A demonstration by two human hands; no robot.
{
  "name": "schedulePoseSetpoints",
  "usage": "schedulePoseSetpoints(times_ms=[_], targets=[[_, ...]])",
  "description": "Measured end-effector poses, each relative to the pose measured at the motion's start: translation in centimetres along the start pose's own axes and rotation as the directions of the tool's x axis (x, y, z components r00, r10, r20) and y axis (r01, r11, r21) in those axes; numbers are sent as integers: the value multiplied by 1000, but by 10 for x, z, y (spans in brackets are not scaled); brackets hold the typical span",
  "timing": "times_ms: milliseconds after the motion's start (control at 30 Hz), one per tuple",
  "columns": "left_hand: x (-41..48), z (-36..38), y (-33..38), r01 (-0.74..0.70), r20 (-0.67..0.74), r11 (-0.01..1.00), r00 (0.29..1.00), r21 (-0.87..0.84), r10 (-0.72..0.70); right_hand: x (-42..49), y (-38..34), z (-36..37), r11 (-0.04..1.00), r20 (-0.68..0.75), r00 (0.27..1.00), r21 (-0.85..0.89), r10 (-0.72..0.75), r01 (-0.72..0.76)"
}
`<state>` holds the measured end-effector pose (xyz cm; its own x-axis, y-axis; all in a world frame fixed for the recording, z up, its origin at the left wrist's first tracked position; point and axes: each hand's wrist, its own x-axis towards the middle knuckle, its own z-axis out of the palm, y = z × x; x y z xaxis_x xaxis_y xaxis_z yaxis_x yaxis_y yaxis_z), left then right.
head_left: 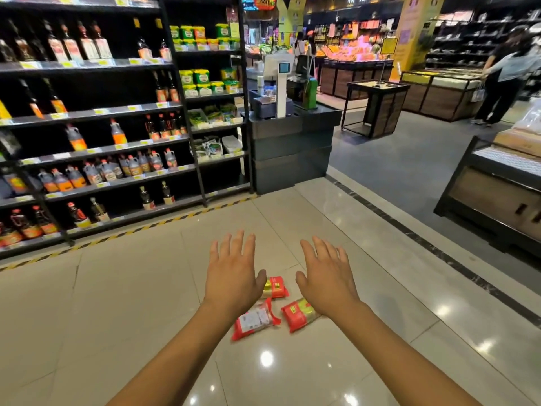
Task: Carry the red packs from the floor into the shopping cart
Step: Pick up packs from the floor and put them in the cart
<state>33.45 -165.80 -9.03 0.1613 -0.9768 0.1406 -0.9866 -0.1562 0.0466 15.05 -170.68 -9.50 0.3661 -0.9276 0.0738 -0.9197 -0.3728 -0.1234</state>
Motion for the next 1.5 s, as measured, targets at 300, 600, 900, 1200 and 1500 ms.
schedulePoseSetpoints(times_ms=[300,600,900,1200,1500], targets=[[165,67,-11,10,57,996,998,-94,-5,155,28,28,993,89,996,-107,-33,43],[266,138,-31,-3,215,998,976,-69,18,258,65,87,992,225,974,-127,11,18],[346,247,-36,66,391,998,919,-12,-56,365,119,187,995,388,920,-54,-59,87],[418,451,-40,56,597,990,793,127,-121,467,168,379,988,610,783,4,-125,155],[413,739,-64,138,699,981,688,140,-196,496,223,672,961,782,603,-16,-159,275]])
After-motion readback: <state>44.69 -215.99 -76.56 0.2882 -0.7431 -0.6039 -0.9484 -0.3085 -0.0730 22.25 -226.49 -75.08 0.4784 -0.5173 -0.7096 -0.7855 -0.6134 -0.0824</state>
